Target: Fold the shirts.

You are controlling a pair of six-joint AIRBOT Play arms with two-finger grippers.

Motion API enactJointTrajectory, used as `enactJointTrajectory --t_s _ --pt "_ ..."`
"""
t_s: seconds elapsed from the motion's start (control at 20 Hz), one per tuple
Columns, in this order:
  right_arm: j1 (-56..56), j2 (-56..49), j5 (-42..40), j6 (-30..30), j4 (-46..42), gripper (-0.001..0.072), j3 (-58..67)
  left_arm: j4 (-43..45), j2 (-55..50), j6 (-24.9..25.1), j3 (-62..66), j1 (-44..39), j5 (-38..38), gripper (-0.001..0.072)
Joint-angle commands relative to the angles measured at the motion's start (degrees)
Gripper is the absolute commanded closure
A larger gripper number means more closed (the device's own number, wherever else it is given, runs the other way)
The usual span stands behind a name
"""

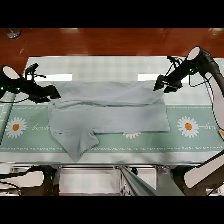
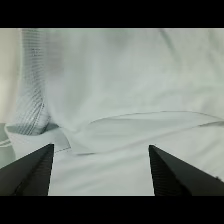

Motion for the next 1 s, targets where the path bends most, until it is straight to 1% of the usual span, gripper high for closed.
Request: enactJointTrajectory --t_s 0.0,0.1,0.15,0.25,0.3,0.4,0.45,0.5,0.55,0.6,0.65,0.75,0.85,0.95 --pt "-1.6 2.3 6.3 -1.0 -2.2 0.0094 0.9 0.9 -0.1 -0.1 2.0 1.6 -8.1 0.0007" --pt "-4.4 7.0 6.5 -1.2 -6.0 0.0095 -2.3 0.8 1.1 0.4 0.7 4.5 -14.5 0.0007" --pt "-6.5 10.6 3.8 -1.0 -5.7 0.0095 -6.8 0.9 2.8 0.4 -2.1 6.3 -16.0 0.0007" --pt "-10.2 18.9 -4.9 -2.3 -0.7 0.0095 -20.0 0.6 7.9 2.3 -11.1 10.7 -15.6 0.0007" --pt "-11.8 23.6 -9.9 -3.9 3.5 0.0095 -28.2 -0.8 10.9 3.7 -16.0 13.3 -14.8 0.0007" --pt "-13.8 32.5 -17.5 -9.6 12.3 0.0095 -42.9 -7.8 18.2 7.1 -26.0 20.5 -12.8 0.0007" --pt "-14.4 36.0 -19.8 -11.1 15.6 0.0095 -48.6 -10.8 21.6 7.4 -29.9 24.0 -11.7 0.0007" --pt "-14.7 39.1 -21.3 -12.1 18.0 0.0095 -53.4 -12.8 24.6 5.6 -33.3 26.8 -10.3 0.0007" --pt "-14.6 41.4 -22.1 -12.8 19.1 0.0095 -56.7 -12.3 27.0 2.6 -36.2 28.2 -9.4 0.0007" --pt "-14.4 43.1 -22.4 -13.6 20.7 0.0095 -59.3 -10.7 28.1 1.7 -38.3 27.8 -9.4 0.0007" --pt "-14.4 44.0 -22.4 -14.3 22.1 0.0095 -60.9 -10.9 28.4 1.7 -40.1 26.8 -9.5 0.0007" --pt "-14.4 44.7 -21.6 -15.0 23.3 0.0095 -61.9 -13.8 28.5 2.1 -43.1 23.6 -8.1 0.0007" --pt "-14.4 44.7 -21.4 -15.0 24.3 0.0095 -61.9 -17.2 28.5 3.6 -45.6 19.6 -5.0 0.0007" --pt "-14.8 44.7 -21.4 -16.5 29.1 0.0096 -61.7 -21.1 28.4 4.6 -47.8 15.1 -1.6 0.0007"
